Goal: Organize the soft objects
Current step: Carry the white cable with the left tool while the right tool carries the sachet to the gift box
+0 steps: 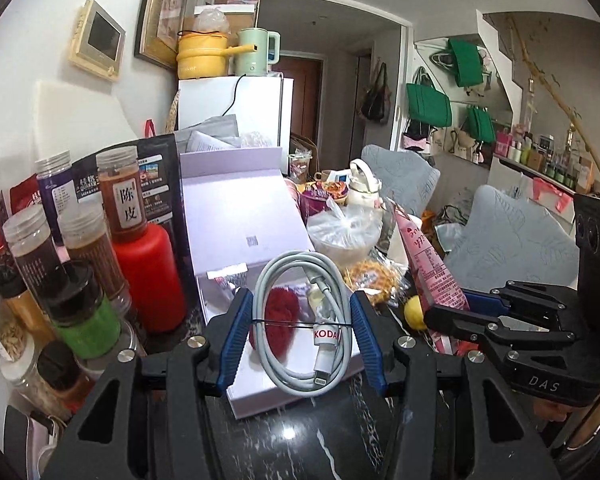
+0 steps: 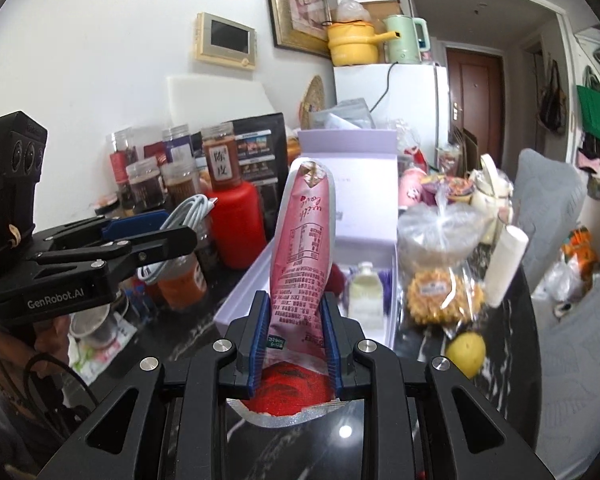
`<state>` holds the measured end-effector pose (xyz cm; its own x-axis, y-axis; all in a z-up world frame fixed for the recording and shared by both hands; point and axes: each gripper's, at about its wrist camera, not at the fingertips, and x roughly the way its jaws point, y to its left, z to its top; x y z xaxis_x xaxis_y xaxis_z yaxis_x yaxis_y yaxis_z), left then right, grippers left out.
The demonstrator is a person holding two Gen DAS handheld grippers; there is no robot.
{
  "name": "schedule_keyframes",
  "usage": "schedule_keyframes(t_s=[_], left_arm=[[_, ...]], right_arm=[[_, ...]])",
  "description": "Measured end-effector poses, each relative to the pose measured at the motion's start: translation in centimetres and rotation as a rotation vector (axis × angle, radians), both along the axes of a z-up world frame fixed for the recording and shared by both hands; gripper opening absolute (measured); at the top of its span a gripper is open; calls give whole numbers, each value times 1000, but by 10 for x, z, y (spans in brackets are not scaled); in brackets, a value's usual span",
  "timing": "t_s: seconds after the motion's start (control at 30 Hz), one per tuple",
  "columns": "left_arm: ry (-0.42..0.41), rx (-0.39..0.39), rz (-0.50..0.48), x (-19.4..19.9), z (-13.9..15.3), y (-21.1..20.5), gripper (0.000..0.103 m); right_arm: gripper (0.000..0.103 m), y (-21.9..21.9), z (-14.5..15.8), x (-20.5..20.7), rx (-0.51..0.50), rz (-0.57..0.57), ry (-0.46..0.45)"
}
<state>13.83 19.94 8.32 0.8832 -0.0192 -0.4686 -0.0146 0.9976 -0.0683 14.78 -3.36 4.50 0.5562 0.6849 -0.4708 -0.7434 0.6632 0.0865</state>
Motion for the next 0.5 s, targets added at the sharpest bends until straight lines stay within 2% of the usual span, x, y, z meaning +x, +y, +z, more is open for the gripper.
schedule_keyframes(t_s=[0.3, 0.5], left_arm=[[-38, -24, 20, 46, 11, 29, 49], [-47, -39, 36, 79, 12, 46, 49]], right_arm=[[25, 29, 22, 43, 36, -10, -45], [25, 50, 26, 72, 41, -29, -57]])
